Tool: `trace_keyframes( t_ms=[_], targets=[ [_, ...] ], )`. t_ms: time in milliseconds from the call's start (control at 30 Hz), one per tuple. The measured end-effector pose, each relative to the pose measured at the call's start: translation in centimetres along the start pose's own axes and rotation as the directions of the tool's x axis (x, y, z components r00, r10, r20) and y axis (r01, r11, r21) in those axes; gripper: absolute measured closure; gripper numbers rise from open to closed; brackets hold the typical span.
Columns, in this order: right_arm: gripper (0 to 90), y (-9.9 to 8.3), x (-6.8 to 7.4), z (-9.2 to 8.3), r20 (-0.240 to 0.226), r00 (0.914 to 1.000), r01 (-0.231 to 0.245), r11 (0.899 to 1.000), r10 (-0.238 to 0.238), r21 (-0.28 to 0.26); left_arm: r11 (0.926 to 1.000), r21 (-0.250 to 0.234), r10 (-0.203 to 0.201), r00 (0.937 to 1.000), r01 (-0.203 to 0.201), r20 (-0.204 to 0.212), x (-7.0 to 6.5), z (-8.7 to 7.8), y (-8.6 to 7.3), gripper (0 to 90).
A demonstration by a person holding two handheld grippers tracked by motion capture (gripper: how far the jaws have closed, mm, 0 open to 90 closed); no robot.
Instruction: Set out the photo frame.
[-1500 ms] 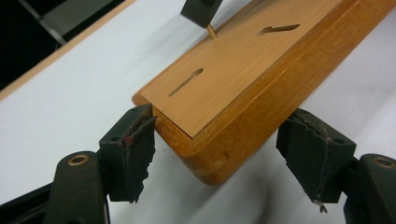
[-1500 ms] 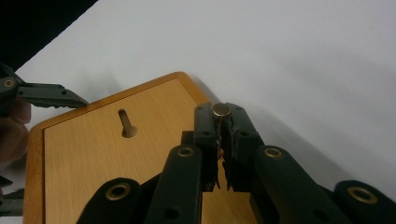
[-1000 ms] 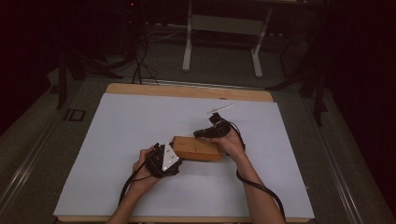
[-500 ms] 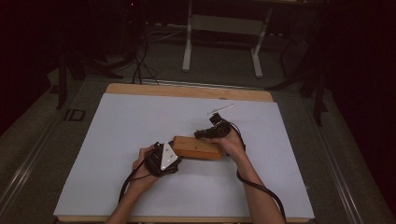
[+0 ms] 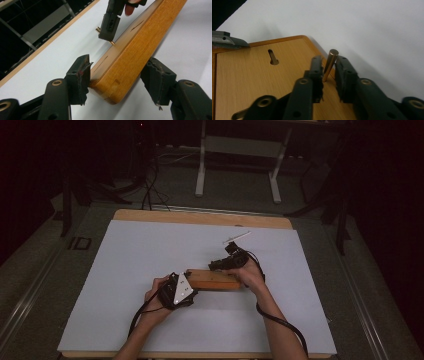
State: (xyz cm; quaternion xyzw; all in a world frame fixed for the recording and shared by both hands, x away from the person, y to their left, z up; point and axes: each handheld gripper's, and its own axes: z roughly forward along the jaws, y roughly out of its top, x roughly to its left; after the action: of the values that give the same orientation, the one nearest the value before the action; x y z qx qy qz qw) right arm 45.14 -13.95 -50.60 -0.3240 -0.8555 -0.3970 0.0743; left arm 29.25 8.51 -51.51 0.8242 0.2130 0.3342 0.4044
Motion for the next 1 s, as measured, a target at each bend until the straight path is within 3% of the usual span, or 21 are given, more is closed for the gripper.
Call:
trace_keyframes(
  t_ms=[367,567,1000],
  targets=[
    [61.1,-0.2,1.1,-1.9,0.085,0.993,0.085,0.996,-0.082,-0.03,0.9999,-0.01,-0.012,0.9999,0.012,0.008,0.3,0.1,0.1,43.2],
    [62.6,-0.6,1.8,-3.0,0.082,0.9882,0.133,0.99,-0.129,-0.044,0.9996,-0.014,-0.023,0.9997,0.023,0.012,0.6,0.2,0.2,43.2],
    [61.7,-1.8,2.5,-5.3,0.17,0.9691,0.197,0.975,-0.179,-0.1,0.9992,-0.013,-0.037,0.9993,0.037,0.01,0.9,0.3,0.4,43.2]
  ],
)
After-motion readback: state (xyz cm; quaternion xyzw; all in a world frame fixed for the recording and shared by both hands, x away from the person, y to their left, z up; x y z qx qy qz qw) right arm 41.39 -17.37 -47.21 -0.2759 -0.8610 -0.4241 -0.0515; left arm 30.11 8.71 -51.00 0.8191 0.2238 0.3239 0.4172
